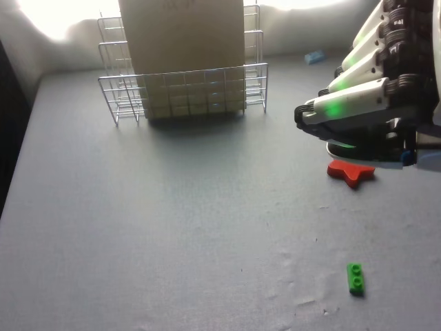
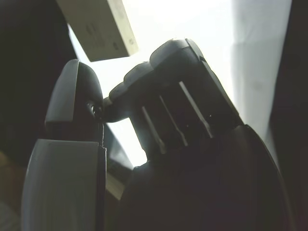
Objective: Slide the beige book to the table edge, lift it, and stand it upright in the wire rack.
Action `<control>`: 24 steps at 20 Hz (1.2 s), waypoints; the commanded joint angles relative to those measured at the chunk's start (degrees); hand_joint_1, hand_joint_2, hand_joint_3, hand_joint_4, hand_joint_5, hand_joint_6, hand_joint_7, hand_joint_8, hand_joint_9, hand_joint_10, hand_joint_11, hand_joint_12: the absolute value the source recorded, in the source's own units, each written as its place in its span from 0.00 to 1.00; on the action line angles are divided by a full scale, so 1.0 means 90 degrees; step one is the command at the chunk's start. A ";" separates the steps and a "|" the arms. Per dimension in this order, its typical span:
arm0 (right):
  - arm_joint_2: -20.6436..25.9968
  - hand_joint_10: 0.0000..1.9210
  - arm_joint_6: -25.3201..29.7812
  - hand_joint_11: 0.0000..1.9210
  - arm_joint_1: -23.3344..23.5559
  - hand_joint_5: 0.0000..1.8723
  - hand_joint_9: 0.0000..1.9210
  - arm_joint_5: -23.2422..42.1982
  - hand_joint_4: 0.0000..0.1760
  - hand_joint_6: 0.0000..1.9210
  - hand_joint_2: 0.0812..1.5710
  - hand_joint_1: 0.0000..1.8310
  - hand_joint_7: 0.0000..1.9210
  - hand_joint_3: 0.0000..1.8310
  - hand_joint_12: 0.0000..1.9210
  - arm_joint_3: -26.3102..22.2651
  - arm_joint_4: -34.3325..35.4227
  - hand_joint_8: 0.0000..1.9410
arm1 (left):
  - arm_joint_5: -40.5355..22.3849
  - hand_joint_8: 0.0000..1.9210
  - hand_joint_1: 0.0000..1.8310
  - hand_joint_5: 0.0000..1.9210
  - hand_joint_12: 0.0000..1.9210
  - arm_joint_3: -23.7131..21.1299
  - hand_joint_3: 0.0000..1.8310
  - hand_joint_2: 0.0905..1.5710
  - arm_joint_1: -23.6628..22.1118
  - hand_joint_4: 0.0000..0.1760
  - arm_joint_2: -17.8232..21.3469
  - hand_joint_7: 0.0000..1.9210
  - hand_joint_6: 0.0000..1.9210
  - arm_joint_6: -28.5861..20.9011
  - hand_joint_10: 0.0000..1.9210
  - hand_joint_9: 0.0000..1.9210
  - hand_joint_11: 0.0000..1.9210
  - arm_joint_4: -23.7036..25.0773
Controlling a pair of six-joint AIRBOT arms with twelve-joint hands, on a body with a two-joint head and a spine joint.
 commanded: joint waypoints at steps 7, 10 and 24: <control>0.0015 1.00 -0.0011 0.83 0.0129 0.62 0.78 0.0476 0.00 1.00 0.50 0.77 0.71 0.46 1.00 -0.0034 0.0506 1.00 | -0.2836 1.00 0.76 0.65 1.00 0.1050 0.00 0.74 0.0131 0.00 -0.0056 0.64 1.00 -0.0068 1.00 0.64 0.69 0.1158; 0.0017 1.00 -0.0010 0.83 0.0132 0.63 0.78 0.0468 0.00 1.00 0.49 0.75 0.73 0.47 1.00 -0.0037 0.0505 1.00 | -0.3226 1.00 0.76 0.64 1.00 0.1238 0.00 0.74 0.0029 0.00 -0.0090 0.63 1.00 0.0382 1.00 0.63 0.68 0.1091; 0.0017 1.00 -0.0008 0.83 0.0139 0.48 0.77 0.0458 0.00 1.00 0.44 0.60 0.70 0.68 1.00 -0.0041 0.0504 1.00 | -0.3192 1.00 0.74 0.62 1.00 0.1173 0.00 0.74 -0.0194 0.00 -0.0060 0.61 1.00 0.0373 1.00 0.60 0.64 0.1174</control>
